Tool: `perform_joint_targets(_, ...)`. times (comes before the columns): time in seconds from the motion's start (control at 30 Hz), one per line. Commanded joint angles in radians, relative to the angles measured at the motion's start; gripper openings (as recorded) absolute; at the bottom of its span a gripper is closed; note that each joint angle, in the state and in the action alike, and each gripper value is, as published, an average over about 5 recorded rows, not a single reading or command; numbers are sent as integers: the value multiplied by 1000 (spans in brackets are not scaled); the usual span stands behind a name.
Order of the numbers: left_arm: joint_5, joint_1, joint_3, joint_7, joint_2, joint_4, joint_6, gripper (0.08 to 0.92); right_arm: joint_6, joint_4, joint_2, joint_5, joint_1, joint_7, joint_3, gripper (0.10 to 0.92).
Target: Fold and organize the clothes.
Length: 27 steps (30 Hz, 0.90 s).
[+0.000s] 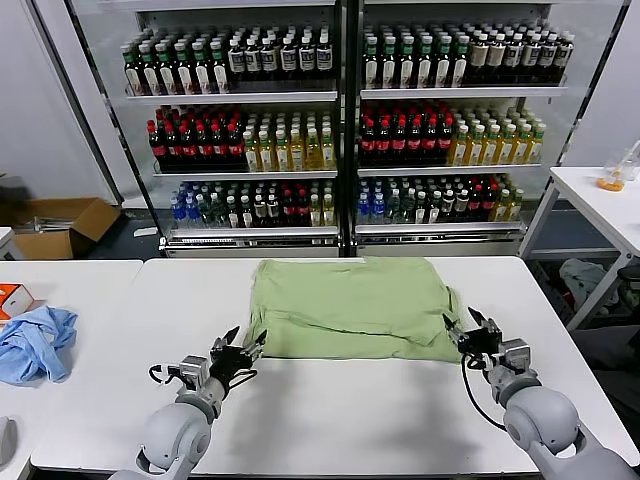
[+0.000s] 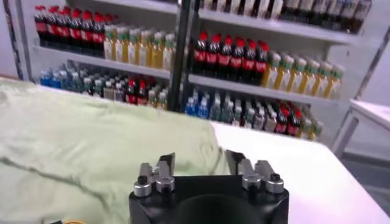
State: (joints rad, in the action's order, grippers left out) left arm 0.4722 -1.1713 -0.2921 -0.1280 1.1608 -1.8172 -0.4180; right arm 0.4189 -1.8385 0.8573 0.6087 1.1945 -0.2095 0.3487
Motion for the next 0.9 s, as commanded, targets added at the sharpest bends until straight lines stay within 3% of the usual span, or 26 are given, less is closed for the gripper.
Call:
perform_joint_targets(0.03, -1, 3, 0, -9, 3, 45, -10, 790, 110, 22, 14, 59, 28, -23, 23, 807)
perform_joint_targets(0.13, 0, 9, 7, -7, 5, 53, -8, 787, 128, 36, 16, 90, 13, -24, 12, 818)
perform_joint_targets(0.23, -3, 12, 12, -7, 9, 60, -9, 711, 131, 43, 16, 111, 3, -21, 0, 774)
perform_joint_targets(0.9, 109, 1, 15, 26, 14, 49, -61, 143, 117, 19, -3, 124, 13, 17, -7, 212)
